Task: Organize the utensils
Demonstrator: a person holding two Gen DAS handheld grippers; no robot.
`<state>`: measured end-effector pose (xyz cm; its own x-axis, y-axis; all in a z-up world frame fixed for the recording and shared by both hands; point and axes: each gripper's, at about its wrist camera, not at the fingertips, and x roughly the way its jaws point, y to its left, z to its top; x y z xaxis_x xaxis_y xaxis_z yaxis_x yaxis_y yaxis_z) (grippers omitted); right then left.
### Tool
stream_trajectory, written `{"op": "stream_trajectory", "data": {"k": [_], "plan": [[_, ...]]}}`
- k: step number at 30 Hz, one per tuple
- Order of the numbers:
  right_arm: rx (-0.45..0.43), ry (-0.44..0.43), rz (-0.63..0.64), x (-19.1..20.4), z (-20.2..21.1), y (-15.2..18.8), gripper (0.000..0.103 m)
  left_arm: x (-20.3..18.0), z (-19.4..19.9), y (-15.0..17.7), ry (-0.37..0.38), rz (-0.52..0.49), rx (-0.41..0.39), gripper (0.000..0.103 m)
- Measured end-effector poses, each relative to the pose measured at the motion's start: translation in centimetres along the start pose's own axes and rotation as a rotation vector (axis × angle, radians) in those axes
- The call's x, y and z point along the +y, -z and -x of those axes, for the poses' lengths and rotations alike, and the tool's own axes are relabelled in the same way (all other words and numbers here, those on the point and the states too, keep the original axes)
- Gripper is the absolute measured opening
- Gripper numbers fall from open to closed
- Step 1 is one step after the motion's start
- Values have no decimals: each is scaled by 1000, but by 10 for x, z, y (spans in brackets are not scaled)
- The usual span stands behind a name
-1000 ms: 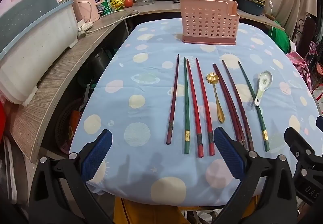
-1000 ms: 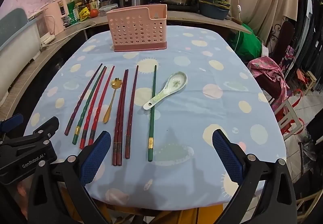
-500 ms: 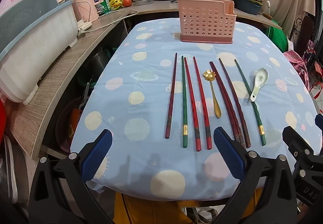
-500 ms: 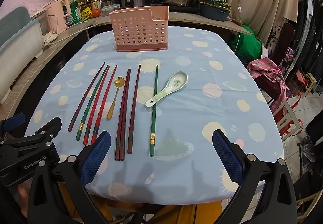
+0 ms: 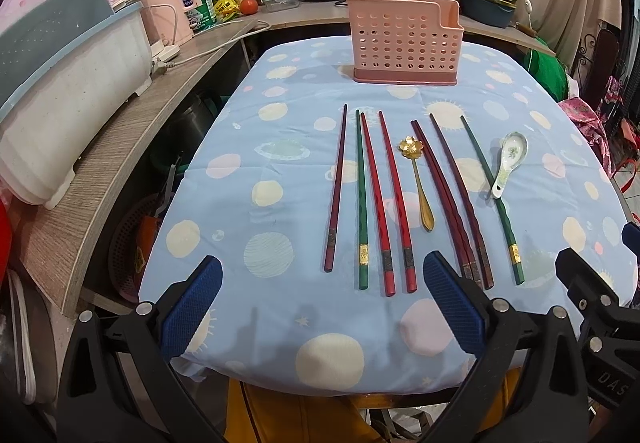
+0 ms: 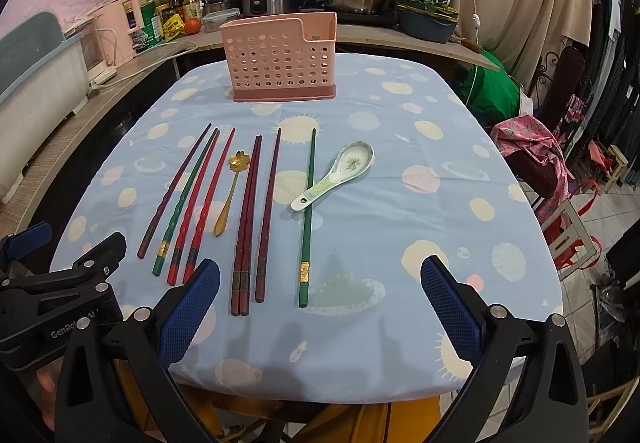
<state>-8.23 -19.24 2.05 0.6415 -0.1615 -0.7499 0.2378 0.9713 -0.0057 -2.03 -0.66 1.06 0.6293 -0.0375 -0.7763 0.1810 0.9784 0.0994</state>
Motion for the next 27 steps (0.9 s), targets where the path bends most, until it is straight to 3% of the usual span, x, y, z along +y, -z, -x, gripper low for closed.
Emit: {"op": "stream_trajectory", "data": {"k": [27], "plan": [[-4, -16, 4, 4, 5, 3, 96, 5, 7, 4, -7, 6, -8, 96]]}}
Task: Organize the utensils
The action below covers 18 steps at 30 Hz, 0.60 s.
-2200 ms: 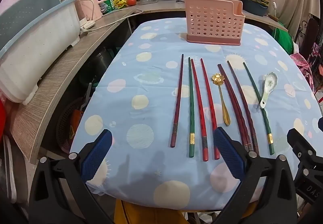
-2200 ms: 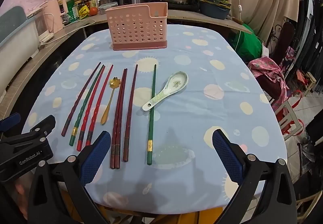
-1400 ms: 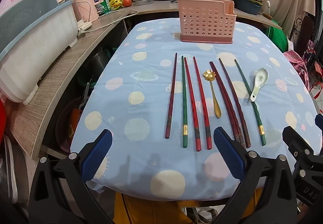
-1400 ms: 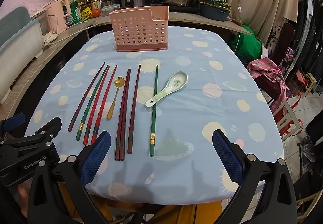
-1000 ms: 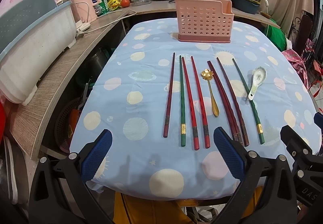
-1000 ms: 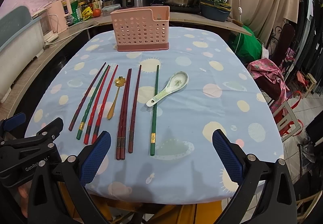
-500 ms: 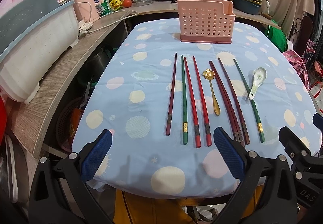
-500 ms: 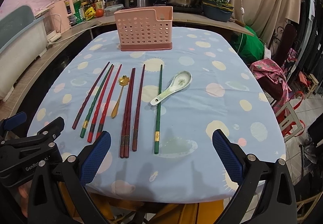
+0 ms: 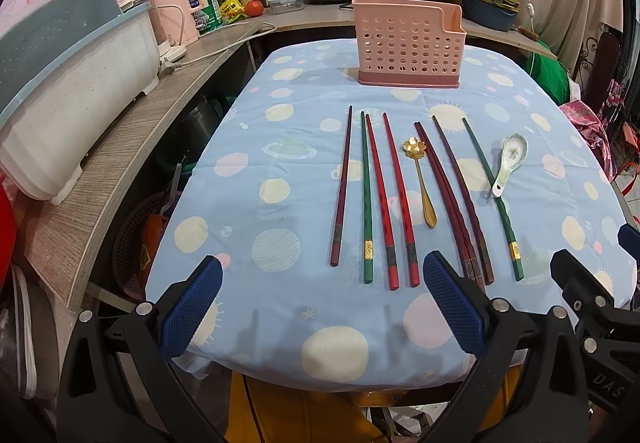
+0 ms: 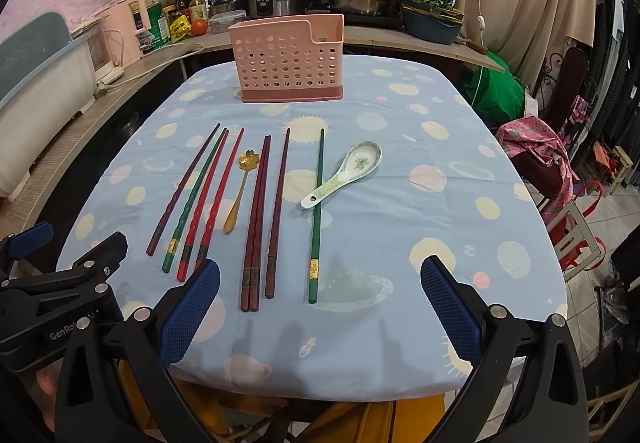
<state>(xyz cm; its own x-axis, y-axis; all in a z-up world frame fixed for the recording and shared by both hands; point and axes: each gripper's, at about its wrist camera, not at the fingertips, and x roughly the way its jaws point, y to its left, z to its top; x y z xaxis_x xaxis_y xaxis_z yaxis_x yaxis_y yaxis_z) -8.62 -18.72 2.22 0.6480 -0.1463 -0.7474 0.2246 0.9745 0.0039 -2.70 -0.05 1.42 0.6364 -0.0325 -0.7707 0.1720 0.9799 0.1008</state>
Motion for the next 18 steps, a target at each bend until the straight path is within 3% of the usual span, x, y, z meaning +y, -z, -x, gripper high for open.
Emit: {"op": "stream_trajectory", "data": {"k": [18], "plan": [[0, -1, 2, 2, 1, 0, 96, 3, 3, 1, 0, 3, 1, 96]]}}
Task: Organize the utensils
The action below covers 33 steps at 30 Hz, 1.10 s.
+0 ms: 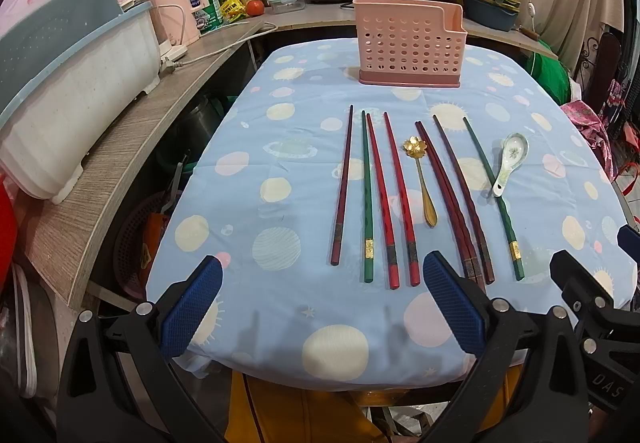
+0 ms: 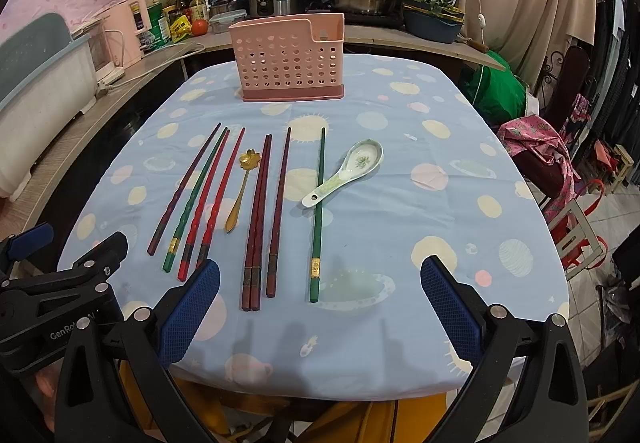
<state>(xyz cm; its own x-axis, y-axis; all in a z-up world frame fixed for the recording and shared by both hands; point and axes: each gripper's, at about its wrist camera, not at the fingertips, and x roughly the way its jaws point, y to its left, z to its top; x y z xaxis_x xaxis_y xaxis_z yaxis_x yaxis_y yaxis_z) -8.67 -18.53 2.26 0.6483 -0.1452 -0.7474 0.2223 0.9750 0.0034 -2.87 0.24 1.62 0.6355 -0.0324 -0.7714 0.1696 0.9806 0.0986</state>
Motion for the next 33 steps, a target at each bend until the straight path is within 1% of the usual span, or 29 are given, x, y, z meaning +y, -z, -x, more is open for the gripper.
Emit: {"op": "stream_trajectory", "data": {"k": [23, 33], "plan": [[1, -1, -3, -2, 0, 0, 96, 0, 0, 0, 3, 2, 4, 96], [7, -3, -11, 2, 0, 2, 96, -6, -5, 0, 17, 3, 11, 96]]}}
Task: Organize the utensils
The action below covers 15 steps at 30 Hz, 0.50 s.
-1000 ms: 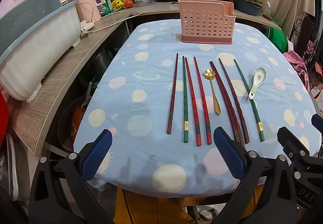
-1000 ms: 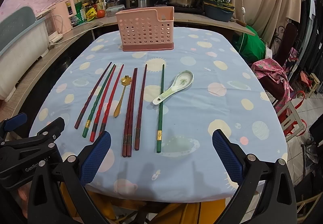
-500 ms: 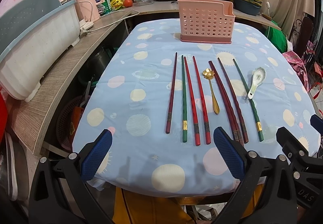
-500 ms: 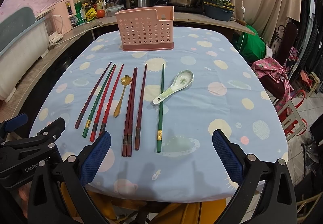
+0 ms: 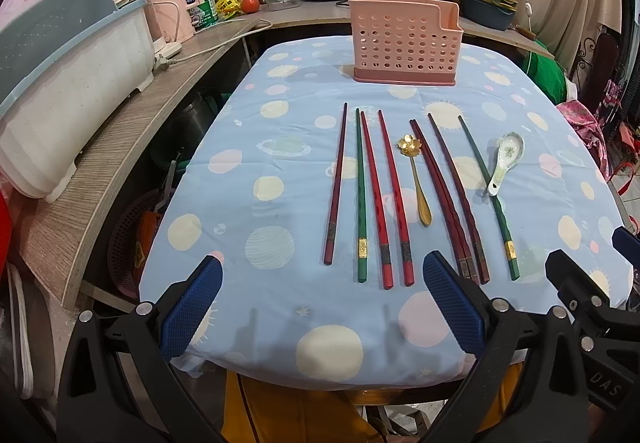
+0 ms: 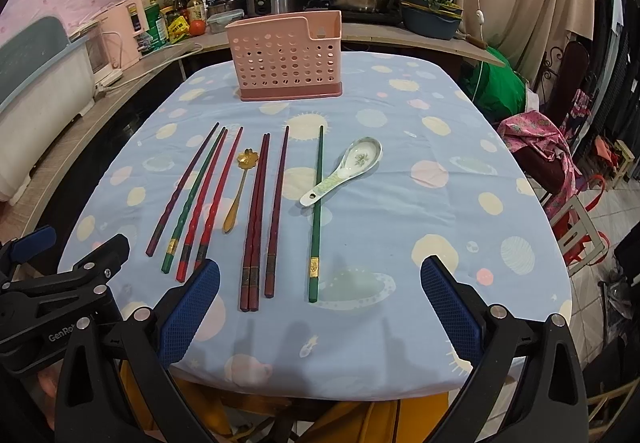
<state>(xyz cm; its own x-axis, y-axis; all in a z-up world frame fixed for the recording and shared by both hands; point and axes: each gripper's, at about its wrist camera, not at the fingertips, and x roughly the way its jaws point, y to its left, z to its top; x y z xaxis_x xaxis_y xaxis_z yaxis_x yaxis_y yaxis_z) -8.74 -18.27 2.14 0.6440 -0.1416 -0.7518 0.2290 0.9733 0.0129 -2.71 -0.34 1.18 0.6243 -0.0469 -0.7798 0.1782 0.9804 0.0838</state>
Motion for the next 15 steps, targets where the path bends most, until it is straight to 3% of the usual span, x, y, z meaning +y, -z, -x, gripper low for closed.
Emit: {"op": "stream_trajectory", "data": {"k": [15], "plan": [[47, -14, -31, -11, -30, -2, 96, 37, -65, -4, 52, 129, 107, 93]]}}
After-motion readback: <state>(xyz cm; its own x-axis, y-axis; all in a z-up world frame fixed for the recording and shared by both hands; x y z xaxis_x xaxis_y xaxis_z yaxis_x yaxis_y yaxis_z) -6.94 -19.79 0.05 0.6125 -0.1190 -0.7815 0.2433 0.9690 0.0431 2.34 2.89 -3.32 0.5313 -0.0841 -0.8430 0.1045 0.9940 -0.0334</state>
